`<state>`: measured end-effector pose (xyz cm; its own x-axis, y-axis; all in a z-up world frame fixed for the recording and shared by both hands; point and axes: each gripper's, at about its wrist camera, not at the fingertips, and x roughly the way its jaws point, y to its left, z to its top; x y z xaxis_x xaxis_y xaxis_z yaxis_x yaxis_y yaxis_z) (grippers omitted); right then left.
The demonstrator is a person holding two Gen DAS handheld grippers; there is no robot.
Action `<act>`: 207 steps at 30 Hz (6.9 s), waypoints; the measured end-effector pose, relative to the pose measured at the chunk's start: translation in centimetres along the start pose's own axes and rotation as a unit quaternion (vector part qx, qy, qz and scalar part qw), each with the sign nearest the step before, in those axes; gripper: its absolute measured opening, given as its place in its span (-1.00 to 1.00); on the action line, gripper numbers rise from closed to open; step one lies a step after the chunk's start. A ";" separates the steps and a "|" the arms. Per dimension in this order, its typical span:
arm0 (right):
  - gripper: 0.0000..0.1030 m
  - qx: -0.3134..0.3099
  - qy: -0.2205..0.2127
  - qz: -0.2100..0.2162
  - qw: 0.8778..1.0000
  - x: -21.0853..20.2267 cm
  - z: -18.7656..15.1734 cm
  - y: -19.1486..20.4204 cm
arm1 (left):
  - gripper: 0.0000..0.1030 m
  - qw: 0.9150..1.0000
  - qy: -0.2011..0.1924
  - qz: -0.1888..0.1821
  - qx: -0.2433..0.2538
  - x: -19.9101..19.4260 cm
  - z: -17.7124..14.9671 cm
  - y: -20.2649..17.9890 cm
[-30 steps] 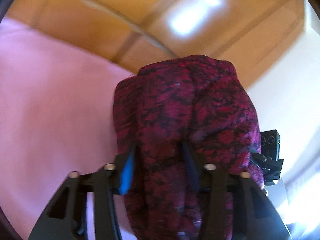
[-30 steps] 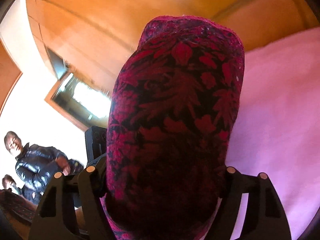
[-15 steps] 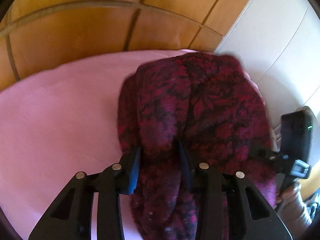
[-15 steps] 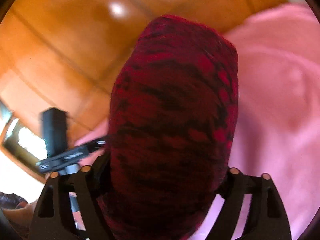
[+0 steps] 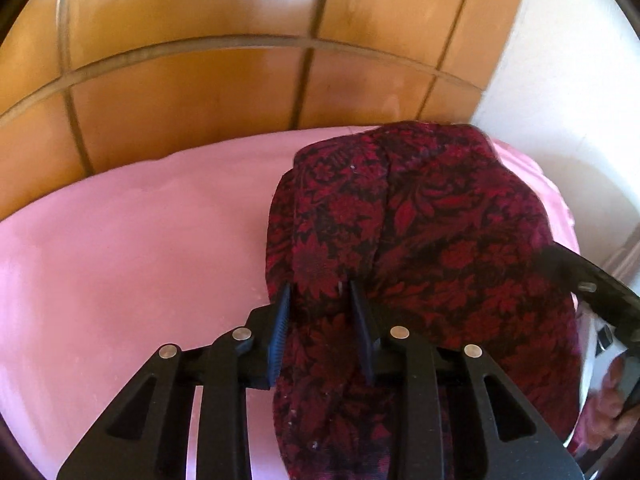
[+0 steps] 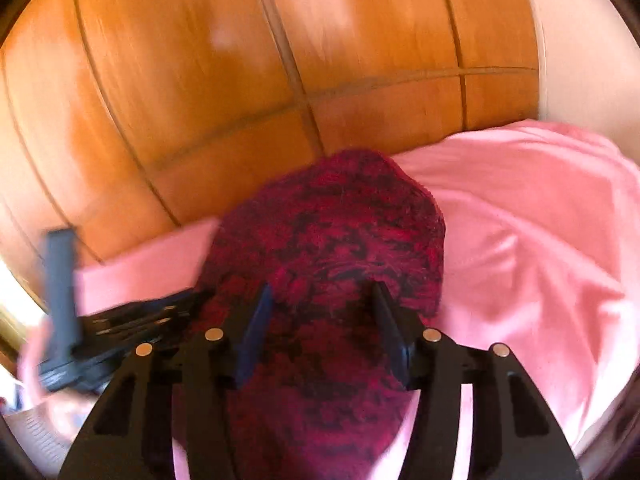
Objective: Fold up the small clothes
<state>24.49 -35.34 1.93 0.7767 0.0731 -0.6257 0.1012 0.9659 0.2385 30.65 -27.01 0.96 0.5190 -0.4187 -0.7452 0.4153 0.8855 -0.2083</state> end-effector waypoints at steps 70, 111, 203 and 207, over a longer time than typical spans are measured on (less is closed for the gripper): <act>0.95 0.015 -0.064 -0.157 0.985 -11.9 -10.7 12.2 | 0.92 0.986 -0.113 0.122 -0.018 -17.1 -11.2 0.8; 0.96 0.019 -0.056 -0.150 0.987 -11.3 -11.1 12.2 | 0.92 0.984 -0.129 0.123 -0.020 -18.1 -11.5 0.6; 0.97 0.206 0.047 -0.285 0.935 6.7 -1.0 -15.8 | 0.94 0.936 -0.136 0.246 -0.211 -21.3 -16.4 21.7; 0.97 0.206 0.047 -0.285 0.935 6.7 -1.0 -15.8 | 0.94 0.914 -0.186 0.264 -0.246 -26.1 -16.8 23.9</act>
<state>27.46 -49.91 -6.73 0.4669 -0.3841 -0.7965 0.7285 0.6777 0.1001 14.51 8.49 4.79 0.8058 0.1351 -0.5766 -0.3058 0.9287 -0.2098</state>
